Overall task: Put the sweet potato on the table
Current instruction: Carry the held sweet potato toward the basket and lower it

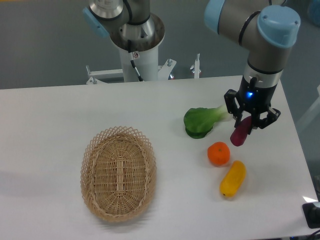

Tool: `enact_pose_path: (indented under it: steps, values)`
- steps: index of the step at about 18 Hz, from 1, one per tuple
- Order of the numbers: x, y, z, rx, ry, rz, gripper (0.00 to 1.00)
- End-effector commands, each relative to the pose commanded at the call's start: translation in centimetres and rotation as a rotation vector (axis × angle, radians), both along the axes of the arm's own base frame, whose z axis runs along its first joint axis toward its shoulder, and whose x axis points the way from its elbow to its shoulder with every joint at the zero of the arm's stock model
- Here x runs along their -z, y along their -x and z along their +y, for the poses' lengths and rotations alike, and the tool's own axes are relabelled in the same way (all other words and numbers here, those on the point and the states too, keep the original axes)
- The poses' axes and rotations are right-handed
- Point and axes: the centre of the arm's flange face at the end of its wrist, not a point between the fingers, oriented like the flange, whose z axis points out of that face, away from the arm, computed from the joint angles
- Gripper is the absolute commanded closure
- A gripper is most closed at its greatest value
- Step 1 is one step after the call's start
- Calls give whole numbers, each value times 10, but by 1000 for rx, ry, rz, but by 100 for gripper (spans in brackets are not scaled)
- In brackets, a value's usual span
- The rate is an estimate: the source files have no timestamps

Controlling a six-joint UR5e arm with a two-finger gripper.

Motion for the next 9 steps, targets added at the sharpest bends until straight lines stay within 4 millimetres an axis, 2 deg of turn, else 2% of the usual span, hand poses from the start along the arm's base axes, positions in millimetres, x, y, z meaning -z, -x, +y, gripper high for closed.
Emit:
enact_pose_path:
  steps: [2,4,9]
  values:
    - [5,-9,15,-22,-10,1,87]
    - [9,-21,38,-83,-34,8,87]
    - [51,-47,89,-155,-89,25,87]
